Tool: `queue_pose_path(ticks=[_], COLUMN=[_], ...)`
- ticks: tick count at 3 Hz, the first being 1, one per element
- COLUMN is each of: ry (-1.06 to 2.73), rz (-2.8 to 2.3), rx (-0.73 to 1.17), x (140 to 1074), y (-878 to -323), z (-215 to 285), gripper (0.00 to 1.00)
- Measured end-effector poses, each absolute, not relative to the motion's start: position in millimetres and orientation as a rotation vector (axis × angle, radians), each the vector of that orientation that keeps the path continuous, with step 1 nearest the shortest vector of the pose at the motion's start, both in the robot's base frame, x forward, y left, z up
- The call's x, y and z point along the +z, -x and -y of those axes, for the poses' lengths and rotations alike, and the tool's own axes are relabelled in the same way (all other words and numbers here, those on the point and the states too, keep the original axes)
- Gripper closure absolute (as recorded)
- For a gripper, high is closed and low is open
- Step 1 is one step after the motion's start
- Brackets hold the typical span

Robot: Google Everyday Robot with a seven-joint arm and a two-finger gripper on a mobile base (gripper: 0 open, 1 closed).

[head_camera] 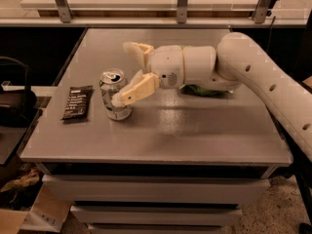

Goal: Place 7up can upright

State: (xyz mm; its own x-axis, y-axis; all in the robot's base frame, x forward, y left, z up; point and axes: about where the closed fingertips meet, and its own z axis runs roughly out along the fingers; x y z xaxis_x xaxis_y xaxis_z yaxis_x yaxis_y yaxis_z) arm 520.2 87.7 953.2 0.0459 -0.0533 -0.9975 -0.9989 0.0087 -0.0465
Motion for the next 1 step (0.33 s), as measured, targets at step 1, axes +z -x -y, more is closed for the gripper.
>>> queue_pose_path(ticks=[1], ry=[1.266], rz=[-1.212], rx=[1.101], x=[972.1], y=[-523.8], z=[-79.7], gripper=[0.00])
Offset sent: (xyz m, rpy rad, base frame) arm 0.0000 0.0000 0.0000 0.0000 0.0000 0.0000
